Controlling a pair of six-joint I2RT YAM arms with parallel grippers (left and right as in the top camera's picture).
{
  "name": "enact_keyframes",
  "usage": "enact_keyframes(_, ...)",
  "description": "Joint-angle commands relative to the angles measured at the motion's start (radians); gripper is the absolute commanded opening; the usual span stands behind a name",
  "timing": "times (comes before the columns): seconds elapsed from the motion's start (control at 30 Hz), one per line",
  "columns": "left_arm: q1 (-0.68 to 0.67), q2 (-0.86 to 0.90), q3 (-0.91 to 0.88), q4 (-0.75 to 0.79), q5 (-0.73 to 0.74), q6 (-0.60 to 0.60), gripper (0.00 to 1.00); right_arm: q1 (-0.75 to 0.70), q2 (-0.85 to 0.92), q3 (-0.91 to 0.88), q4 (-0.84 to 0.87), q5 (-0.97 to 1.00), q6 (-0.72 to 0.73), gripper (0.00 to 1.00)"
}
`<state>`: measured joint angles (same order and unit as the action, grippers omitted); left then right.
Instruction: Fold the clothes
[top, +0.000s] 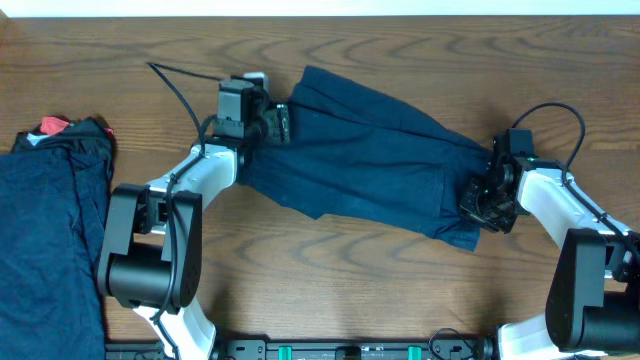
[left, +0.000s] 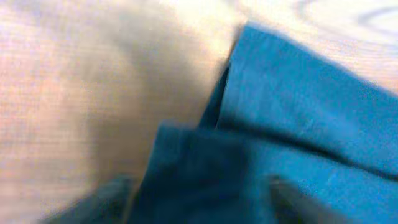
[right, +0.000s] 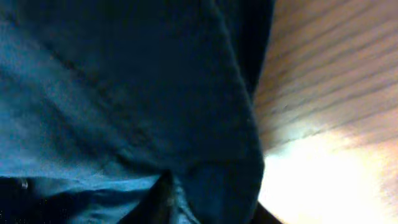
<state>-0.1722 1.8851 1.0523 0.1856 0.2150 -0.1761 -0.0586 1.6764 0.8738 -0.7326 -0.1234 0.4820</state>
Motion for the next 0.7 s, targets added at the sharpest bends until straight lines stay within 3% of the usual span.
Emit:
enact_keyframes(0.0,-0.002,0.017,0.035,0.035,0.037,0.014,0.26,0.006,-0.003,-0.013,-0.013,0.007,-0.008,0.12)
enact_keyframes(0.07,-0.002,0.017,0.036,0.044,0.041,0.011,0.10,0.006,-0.003,-0.013,-0.020,0.007,-0.008,0.10)
enact_keyframes(0.2,-0.003,0.017,0.041,0.045,0.088,0.011,0.06,0.006,-0.003,-0.013,-0.022,0.006,-0.008,0.12)
enact_keyframes(0.23,-0.003,0.017,0.041,0.043,0.088,0.011,0.10,0.006,-0.003,-0.013,-0.021,0.003,-0.008,0.20)
enact_keyframes(0.27,-0.003,0.017,0.041,0.041,0.087,0.011,0.45,0.006,-0.003,-0.013,-0.020,0.000,-0.008,0.32)
enact_keyframes(0.3,-0.002,0.018,0.041,0.041,0.084,0.011,0.64,0.006,-0.003,-0.013,-0.019,-0.006,-0.008,0.37)
enact_keyframes(0.43,-0.001,0.023,0.041,0.042,0.080,0.011,0.71,0.006,-0.003,-0.013,-0.020,-0.008,-0.008,0.46)
enact_keyframes(0.53,-0.001,0.042,0.041,0.037,0.080,0.011,0.80,0.006,-0.003,-0.013,-0.020,-0.009,-0.008,0.70)
enact_keyframes(0.67,-0.001,0.084,0.041,0.038,0.080,0.011,0.84,0.006,-0.003,-0.013,-0.023,-0.009,-0.009,0.83)
